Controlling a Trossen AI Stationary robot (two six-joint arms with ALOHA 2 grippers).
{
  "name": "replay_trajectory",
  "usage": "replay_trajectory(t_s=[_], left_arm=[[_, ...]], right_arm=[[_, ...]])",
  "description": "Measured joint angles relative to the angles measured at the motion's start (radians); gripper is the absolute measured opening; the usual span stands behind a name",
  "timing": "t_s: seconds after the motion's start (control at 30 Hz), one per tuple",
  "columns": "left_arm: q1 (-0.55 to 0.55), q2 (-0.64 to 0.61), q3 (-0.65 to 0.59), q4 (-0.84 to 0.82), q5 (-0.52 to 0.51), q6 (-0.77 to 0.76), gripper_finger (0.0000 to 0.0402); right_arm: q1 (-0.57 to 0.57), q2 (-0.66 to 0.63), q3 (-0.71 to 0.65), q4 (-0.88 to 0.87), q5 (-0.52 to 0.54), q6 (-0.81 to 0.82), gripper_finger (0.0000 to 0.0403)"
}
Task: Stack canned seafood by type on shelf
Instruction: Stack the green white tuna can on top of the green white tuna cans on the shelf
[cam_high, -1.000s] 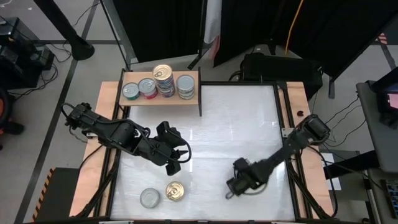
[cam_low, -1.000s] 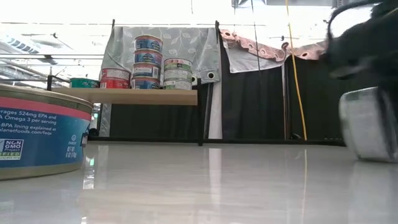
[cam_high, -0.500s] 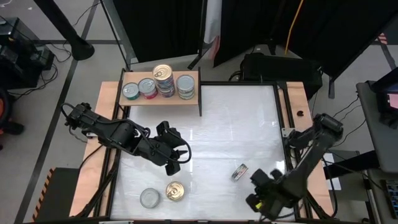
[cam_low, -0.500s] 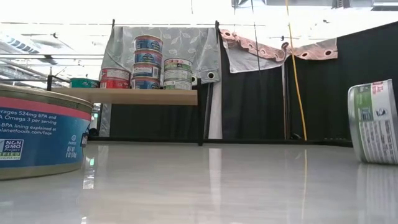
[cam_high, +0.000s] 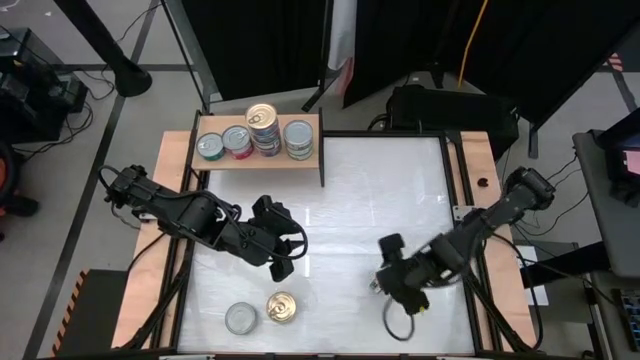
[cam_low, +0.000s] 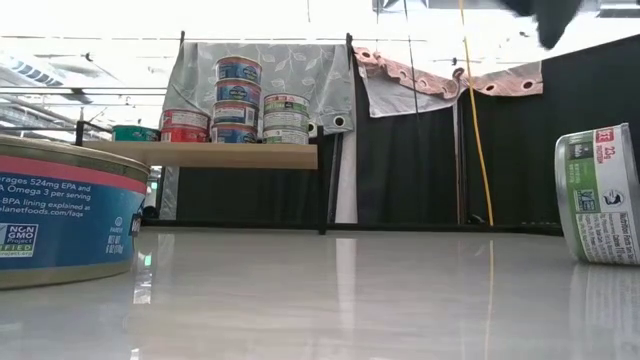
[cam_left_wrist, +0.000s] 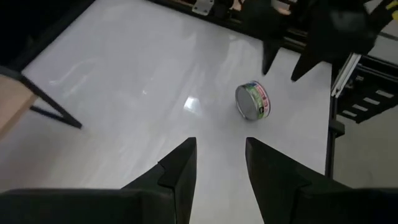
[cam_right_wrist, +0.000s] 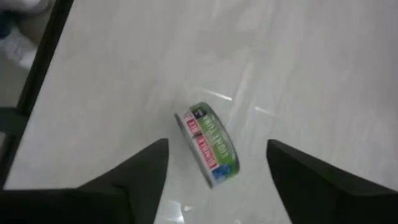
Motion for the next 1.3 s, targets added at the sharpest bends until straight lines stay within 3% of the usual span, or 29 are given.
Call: replay_trajectory(t_s=[0.1, 0.3, 0.47, 0.63, 0.8, 0.97, 1.13, 1.3], left_arm=[[-0.007, -0.002, 0.000, -0.014, -0.001, -0.027, 0.0138], [-0.018, -0.013, 0.000, -0.091, -0.011, -0.122, 0.0138], [-0.026, -0.025, 0.000, -0.158, -0.021, -0.193, 0.0138], [-0.031, -0.027, 0.000, -0.163, -0.040, -0.218, 0.0138], [-0.031, -0.027, 0.000, -0.162, -0.041, -0.255, 0.0138], [-0.041, -0.027, 0.000, -0.161, -0.039, -0.308, 0.0138], [-0.087, -0.027, 0.000, -0.218, -0.027, -0.392, 0.0138], [-0.158, -0.027, 0.000, -0.341, -0.029, -0.605, 0.0138]], right_arm=[[-0.051, 0.001, -0.039, 0.055, -0.083, -0.131, 0.0277], [-0.124, 0.000, -0.163, 0.157, -0.240, -0.252, 0.0270], [-0.153, 0.000, -0.248, 0.253, -0.233, -0.295, 0.0261], [-0.180, 0.001, -0.316, 0.297, -0.297, -0.319, 0.0257], [-0.184, 0.001, -0.359, 0.332, -0.300, -0.337, 0.0205], [-0.184, 0.000, -0.389, 0.376, -0.353, -0.290, 0.0121], [-0.186, -0.003, -0.363, 0.349, -0.365, -0.160, 0.0120], [-0.206, -0.012, -0.212, 0.284, -0.379, -0.020, 0.0120]])
